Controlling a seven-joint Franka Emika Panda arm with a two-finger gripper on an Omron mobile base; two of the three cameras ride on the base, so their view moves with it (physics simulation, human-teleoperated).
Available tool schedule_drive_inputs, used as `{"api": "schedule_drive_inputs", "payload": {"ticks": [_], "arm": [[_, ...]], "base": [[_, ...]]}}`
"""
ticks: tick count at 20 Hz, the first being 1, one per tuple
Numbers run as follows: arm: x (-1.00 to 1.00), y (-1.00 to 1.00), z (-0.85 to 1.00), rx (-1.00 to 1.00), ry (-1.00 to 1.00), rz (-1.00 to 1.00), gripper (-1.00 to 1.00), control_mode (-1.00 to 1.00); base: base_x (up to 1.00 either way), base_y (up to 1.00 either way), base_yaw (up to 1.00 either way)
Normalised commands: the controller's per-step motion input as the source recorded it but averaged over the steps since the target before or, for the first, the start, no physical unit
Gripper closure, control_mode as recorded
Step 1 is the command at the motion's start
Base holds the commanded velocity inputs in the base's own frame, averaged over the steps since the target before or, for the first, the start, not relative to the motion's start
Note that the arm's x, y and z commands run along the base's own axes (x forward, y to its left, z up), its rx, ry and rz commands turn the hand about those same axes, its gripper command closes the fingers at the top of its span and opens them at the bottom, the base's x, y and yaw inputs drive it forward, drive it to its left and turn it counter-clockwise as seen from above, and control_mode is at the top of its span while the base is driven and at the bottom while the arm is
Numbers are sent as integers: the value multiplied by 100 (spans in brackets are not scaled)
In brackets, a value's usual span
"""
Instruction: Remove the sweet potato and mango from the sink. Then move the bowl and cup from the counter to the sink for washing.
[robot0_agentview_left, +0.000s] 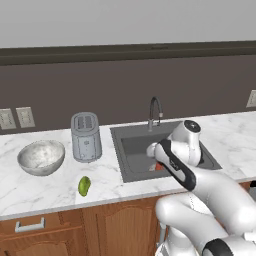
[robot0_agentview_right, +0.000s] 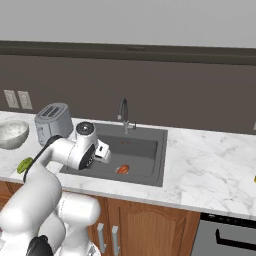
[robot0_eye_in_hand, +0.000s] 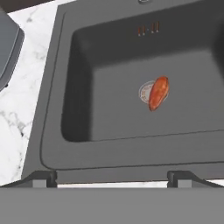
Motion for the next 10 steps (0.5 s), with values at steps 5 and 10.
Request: {"api": "schedule_drive_inputs", "payload": {"ticks": [5, 10], "arm": [[0, -32, 0, 0, 0, 8, -100, -100], [0, -28, 0, 0, 0, 8, -100, -100]], "base": [[0, 0, 0], [0, 0, 0]]}}
